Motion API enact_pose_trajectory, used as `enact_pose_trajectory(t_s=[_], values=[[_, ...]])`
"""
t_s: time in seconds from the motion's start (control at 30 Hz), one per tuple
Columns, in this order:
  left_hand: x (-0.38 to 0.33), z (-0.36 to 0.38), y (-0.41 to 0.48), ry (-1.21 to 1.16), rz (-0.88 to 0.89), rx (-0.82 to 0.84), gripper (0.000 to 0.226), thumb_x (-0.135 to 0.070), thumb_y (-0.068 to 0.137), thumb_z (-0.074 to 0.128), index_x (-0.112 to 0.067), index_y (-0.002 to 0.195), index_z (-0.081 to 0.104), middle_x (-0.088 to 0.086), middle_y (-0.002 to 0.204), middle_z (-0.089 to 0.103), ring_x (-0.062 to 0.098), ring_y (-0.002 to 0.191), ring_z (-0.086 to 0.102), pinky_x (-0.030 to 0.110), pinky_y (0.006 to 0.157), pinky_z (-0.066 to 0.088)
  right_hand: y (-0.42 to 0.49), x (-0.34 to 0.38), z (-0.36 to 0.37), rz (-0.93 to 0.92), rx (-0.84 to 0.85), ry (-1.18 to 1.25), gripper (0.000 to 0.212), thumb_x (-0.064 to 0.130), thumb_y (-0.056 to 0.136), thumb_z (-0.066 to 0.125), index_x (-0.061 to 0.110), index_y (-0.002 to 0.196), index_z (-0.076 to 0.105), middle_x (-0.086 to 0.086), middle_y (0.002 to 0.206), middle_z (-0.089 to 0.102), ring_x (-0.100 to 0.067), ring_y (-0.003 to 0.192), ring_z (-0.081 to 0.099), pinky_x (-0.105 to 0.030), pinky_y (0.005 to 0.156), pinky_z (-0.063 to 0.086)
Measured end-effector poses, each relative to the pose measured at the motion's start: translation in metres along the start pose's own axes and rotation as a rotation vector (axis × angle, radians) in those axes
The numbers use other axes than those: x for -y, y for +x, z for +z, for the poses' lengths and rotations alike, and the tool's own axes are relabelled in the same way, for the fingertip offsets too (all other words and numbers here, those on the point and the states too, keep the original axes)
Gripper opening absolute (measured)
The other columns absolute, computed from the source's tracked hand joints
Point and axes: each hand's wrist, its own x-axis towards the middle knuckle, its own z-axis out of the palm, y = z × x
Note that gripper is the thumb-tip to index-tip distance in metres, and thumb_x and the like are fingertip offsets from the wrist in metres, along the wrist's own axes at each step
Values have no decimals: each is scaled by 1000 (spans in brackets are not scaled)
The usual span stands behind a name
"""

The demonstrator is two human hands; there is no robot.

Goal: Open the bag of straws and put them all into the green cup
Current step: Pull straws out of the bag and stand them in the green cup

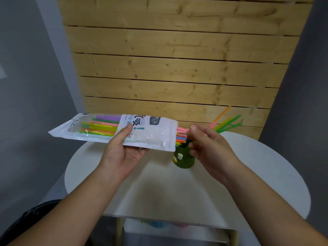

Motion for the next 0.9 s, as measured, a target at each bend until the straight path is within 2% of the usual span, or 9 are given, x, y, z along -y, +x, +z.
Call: enact_pose_trajectory(t_s=[0.13, 0.27, 0.37, 0.47, 0.63, 0.73, 0.83, 0.9], values=[[2, -1, -1, 45, -15, 28, 32, -15, 91, 64, -13, 124, 66, 12, 117, 75, 28, 104, 74, 46, 79, 62, 3, -3, 6, -117, -57, -141, 11, 25, 87, 72, 18, 96, 76, -6, 79, 68, -15, 69, 57, -28, 62, 48], [0, -2, 0, 51, -25, 20, 35, -15, 90, 65, -12, 125, 65, 12, 119, 74, 29, 104, 73, 44, 78, 62, 5, 1, 2, -119, -86, -172, 11, 20, 89, 71, 13, 96, 76, -4, 67, 65, -14, 63, 57, -26, 60, 50], [-2, -4, 1, 26, -22, 6, 28, -13, 92, 64, -12, 120, 67, 12, 117, 75, 28, 102, 74, 46, 80, 62, 5, 6, -4, -142, -83, -177, 8, 18, 88, 72, 13, 94, 76, -6, 67, 67, -16, 64, 60, -30, 63, 51], [-4, -5, 1, 7, -23, -10, 23, -13, 93, 64, -12, 116, 67, 12, 115, 75, 28, 101, 75, 47, 83, 61, 4, 13, -10, -124, -43, -164, 6, 11, 88, 72, 11, 93, 74, -7, 66, 67, -13, 60, 62, -28, 60, 53], [-6, -3, -2, -14, -32, -10, 21, -13, 93, 63, -12, 113, 68, 11, 112, 77, 27, 97, 76, 46, 78, 62, 4, 20, -21, -43, 8, -22, 10, 8, 90, 68, 5, 99, 71, -6, 66, 66, -11, 58, 62, -22, 55, 54], [-7, -2, -3, -33, -18, -17, 20, -13, 94, 62, -12, 113, 67, 11, 110, 77, 26, 96, 76, 44, 73, 63, 3, 17, -21, -10, 32, 117, 10, 15, 84, 71, 10, 92, 71, -6, 71, 65, -11, 59, 63, -21, 55, 56], [-10, -1, -3, -50, -5, -22, 21, -13, 95, 61, -12, 115, 67, 10, 112, 77, 26, 97, 76, 44, 70, 63, -1, 14, -15, -10, 60, 211, 26, 28, 70, 74, 13, 90, 69, -6, 75, 67, -13, 62, 65, -23, 56, 57], [-11, -1, -3, -67, 5, -26, 23, -13, 95, 62, -12, 117, 65, 11, 114, 76, 27, 99, 75, 46, 71, 63, -5, 9, -9, -16, 60, 181, 36, 36, 65, 75, 15, 94, 68, -7, 82, 68, -14, 65, 64, -25, 57, 55]])
